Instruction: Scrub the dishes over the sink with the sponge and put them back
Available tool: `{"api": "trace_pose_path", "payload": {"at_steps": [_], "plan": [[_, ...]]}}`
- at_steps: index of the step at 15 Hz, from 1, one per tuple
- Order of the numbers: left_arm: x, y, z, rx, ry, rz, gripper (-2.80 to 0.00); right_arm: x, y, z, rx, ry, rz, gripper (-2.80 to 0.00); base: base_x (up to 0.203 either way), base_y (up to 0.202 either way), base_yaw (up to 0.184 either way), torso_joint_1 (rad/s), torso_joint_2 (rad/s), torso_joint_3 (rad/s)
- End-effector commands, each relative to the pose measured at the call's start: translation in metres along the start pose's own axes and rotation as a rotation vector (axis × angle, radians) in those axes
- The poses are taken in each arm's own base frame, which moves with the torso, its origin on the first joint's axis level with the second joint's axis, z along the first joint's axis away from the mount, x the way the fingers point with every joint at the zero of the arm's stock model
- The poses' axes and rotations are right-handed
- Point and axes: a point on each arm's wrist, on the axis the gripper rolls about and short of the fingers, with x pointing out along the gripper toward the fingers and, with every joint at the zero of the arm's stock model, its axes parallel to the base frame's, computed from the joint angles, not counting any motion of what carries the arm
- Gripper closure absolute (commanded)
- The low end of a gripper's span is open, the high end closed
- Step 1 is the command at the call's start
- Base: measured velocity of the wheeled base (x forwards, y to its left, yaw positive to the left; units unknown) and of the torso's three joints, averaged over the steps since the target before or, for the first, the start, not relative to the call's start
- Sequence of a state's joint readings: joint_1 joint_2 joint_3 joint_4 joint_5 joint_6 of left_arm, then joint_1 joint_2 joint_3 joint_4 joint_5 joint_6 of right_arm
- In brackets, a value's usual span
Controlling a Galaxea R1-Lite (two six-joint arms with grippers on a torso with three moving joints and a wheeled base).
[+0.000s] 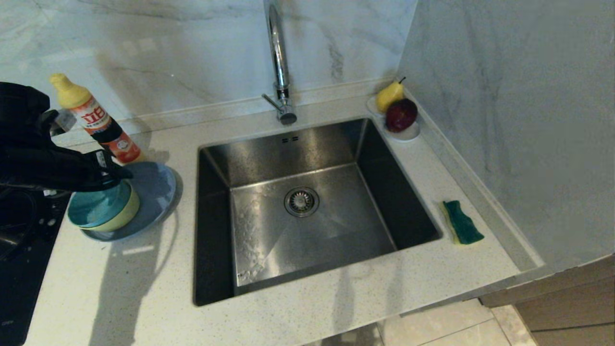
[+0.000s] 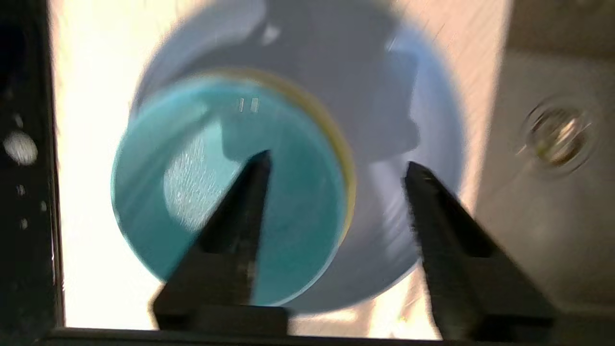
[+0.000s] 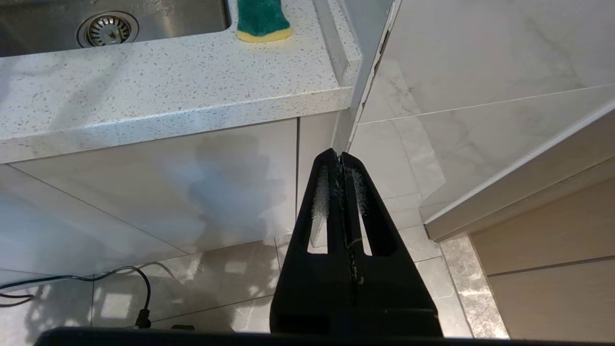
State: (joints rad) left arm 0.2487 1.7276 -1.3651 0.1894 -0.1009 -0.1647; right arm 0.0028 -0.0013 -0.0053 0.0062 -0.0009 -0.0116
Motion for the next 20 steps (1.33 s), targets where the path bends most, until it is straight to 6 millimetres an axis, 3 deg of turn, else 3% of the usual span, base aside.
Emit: {"api": "trace_pose_path", "payload": {"at_steps": [1,2,3,8,10,13,16,18,20], "plan": [[-0.023,-0.006,0.020,-0.043,-0.092,-0.025,-2.80,0.000,0.000,0.000,-0.001,0.000,0.001,0.00,0.000,0.000,0.000,0.000,0.00,0.000],[-0.037,-0.009,0.026,-0.056,-0.121,-0.047,-2.80,0.000,0.000,0.000,-0.001,-0.001,0.001,0.00,0.000,0.000,0.000,0.000,0.00,0.000],[-0.051,-0.011,0.028,-0.057,-0.134,-0.078,0.00,0.000,0.000,0.000,-0.001,0.000,0.001,0.00,0.000,0.000,0.000,0.000,0.00,0.000],[-0.113,-0.024,0.023,0.005,-0.164,-0.372,0.00,0.000,0.000,0.000,-0.001,0.000,0.001,0.00,0.000,0.000,0.000,0.000,0.00,0.000],[-0.130,-0.028,0.012,0.058,-0.159,-0.458,0.00,0.000,0.000,0.000,-0.001,-0.001,0.001,0.00,0.000,0.000,0.000,0.000,0.00,0.000],[-0.156,-0.028,-0.018,0.159,-0.167,-0.506,0.00,0.000,0.000,0.000,-0.001,-0.001,0.001,0.00,0.000,0.000,0.000,0.000,0.00,0.000],[-0.208,-0.027,-0.045,0.272,-0.282,-0.506,0.00,0.000,0.000,0.000,-0.001,0.000,0.001,0.00,0.000,0.000,0.000,0.000,0.00,0.000],[-0.235,-0.024,-0.076,0.317,-0.332,-0.506,0.00,0.000,0.000,0.000,-0.001,0.000,0.001,0.00,0.000,0.000,0.000,0.000,0.00,0.000],[-0.245,-0.018,-0.115,0.328,-0.323,-0.504,0.00,0.000,0.000,0.000,-0.001,-0.001,0.000,0.00,0.000,0.000,0.000,0.000,0.00,0.000]]}}
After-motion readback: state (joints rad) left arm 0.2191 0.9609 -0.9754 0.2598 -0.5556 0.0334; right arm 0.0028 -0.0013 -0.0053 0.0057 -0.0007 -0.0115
